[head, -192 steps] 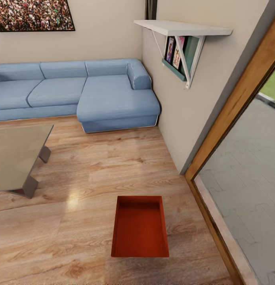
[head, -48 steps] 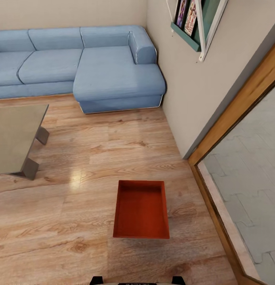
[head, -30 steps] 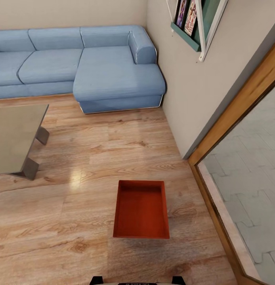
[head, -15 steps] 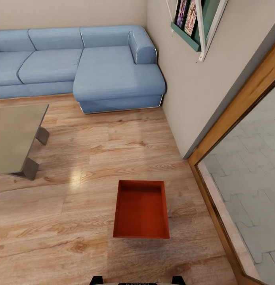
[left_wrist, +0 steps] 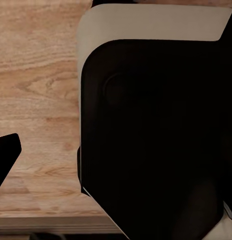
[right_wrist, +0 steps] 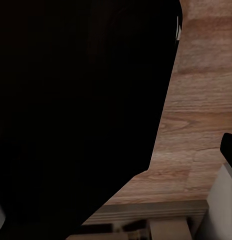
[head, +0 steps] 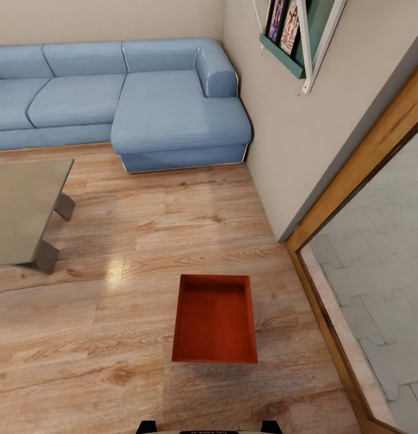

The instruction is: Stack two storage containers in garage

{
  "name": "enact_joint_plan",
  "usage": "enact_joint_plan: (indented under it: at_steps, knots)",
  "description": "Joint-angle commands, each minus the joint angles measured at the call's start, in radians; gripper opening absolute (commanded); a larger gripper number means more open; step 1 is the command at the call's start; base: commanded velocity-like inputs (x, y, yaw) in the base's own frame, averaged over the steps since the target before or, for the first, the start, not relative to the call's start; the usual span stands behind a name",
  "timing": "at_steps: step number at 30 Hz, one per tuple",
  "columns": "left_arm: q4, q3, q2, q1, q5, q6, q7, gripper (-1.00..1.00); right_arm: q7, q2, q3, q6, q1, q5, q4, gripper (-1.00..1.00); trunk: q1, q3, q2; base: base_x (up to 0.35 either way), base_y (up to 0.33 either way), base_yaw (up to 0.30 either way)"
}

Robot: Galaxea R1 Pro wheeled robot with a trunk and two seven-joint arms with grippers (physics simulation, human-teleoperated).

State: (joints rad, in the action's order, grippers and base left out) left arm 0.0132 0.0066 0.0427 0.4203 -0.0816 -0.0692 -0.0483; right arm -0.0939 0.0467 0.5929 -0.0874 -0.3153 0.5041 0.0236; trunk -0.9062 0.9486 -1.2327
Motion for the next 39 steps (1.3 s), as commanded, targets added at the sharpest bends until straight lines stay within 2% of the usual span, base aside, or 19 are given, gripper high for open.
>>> enact_joint_plan:
  at_steps: [1,9,11,13,16,17,18,20,23,27,33,39]
  knots:
    - [0.002,0.001,0.0,0.0,-0.009,-0.006,-0.004,1.0,-0.001,0.001,0.008,-0.005,-0.001,0.009,0.002,1.0,0.0,0.0,0.0,0.0,0.0,0.0]
    - [0.032,-0.001,-0.004,0.001,-0.009,-0.007,-0.003,1.0,-0.001,0.003,0.013,-0.005,0.0,0.004,-0.013,1.0,0.0,0.0,0.0,0.0,0.0,0.0]
    - [0.108,-0.003,-0.014,0.001,-0.009,-0.018,-0.002,1.0,-0.003,0.002,0.014,-0.001,0.0,0.001,-0.047,1.0,0.0,0.0,0.0,0.0,0.0,0.0]
    - [0.217,-0.003,-0.021,0.002,-0.009,-0.039,-0.003,1.0,-0.014,-0.004,0.014,0.008,0.001,-0.001,-0.129,1.0,0.0,0.0,0.0,0.0,0.0,0.0]
    - [0.399,-0.003,-0.035,0.005,-0.007,-0.155,0.023,1.0,-0.092,-0.01,0.013,0.035,-0.015,-0.001,-0.254,1.0,0.0,0.0,0.0,0.0,0.0,0.0]
    - [0.457,-0.004,-0.047,0.005,-0.007,-0.204,0.04,1.0,-0.124,-0.011,0.011,0.041,-0.044,0.001,-0.28,1.0,0.0,0.0,0.0,0.0,0.0,0.0]
    - [0.52,-0.005,-0.061,0.006,-0.005,-0.259,0.062,1.0,-0.158,-0.01,0.008,0.047,-0.105,0.007,-0.297,1.0,0.0,0.0,0.0,0.0,0.0,0.0]
    - [0.557,-0.004,-0.075,0.013,-0.006,-0.297,0.075,1.0,-0.181,-0.01,0.006,0.051,-0.173,0.014,-0.307,1.0,0.0,0.0,0.0,0.0,0.0,0.0]
    - [0.572,-0.005,-0.104,0.066,-0.002,-0.311,0.085,1.0,-0.194,-0.009,0.004,0.053,-0.259,0.019,-0.308,1.0,0.0,0.0,0.0,0.0,0.0,0.0]
    - [0.557,-0.005,-0.12,0.135,0.005,-0.298,0.138,1.0,-0.198,-0.008,0.004,0.051,-0.33,0.02,-0.278,1.0,0.0,0.0,0.0,0.0,0.0,0.0]
    - [0.494,-0.005,-0.121,0.195,0.009,-0.249,0.172,1.0,-0.199,0.0,0.004,0.037,-0.354,0.028,-0.246,1.0,0.0,0.0,0.0,0.0,0.0,0.0]
    - [0.515,-0.004,-0.121,0.201,0.008,-0.241,0.168,1.0,-0.199,0.002,0.008,0.034,-0.355,0.019,-0.265,1.0,0.0,0.0,0.0,0.0,0.0,0.0]
